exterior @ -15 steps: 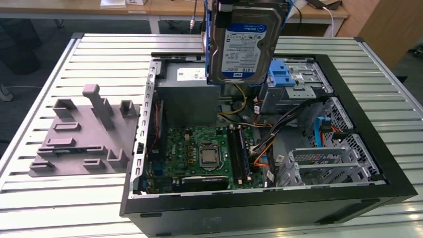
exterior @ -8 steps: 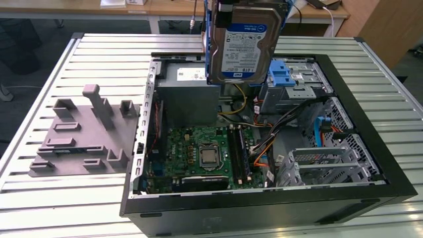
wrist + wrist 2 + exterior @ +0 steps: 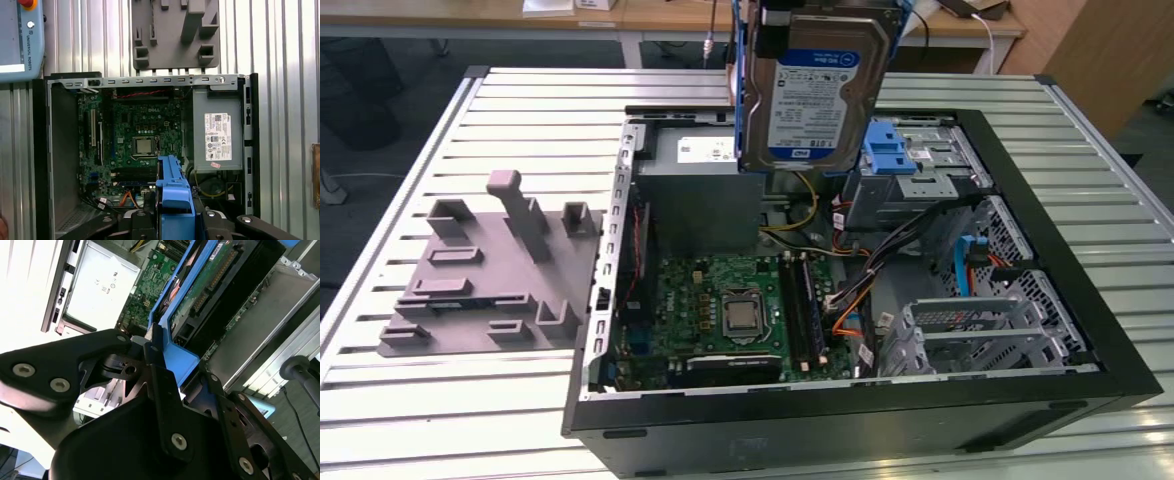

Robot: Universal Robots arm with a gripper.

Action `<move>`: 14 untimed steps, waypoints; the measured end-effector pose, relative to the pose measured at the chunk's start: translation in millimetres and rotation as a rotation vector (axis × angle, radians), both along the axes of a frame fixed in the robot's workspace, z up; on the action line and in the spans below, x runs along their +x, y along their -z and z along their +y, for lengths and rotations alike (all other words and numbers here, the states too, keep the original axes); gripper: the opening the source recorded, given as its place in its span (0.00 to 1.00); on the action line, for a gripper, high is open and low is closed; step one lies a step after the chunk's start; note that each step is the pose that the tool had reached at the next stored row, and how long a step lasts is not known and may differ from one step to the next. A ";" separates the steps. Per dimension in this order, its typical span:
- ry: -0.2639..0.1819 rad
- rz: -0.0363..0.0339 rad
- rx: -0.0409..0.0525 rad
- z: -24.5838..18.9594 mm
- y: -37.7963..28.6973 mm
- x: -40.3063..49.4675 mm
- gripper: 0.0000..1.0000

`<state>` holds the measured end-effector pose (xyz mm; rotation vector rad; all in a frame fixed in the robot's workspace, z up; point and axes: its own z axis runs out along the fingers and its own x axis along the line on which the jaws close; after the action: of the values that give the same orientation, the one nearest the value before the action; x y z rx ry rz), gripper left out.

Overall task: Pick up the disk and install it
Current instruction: 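Insert the disk into the insertion slot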

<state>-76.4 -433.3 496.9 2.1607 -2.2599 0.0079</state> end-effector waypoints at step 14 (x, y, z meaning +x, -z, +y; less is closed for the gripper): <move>0.000 -0.0001 0.0000 -20.2 0.1 0.0 0.36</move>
<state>-76.4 -453.4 496.8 2.1607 -2.2600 0.0081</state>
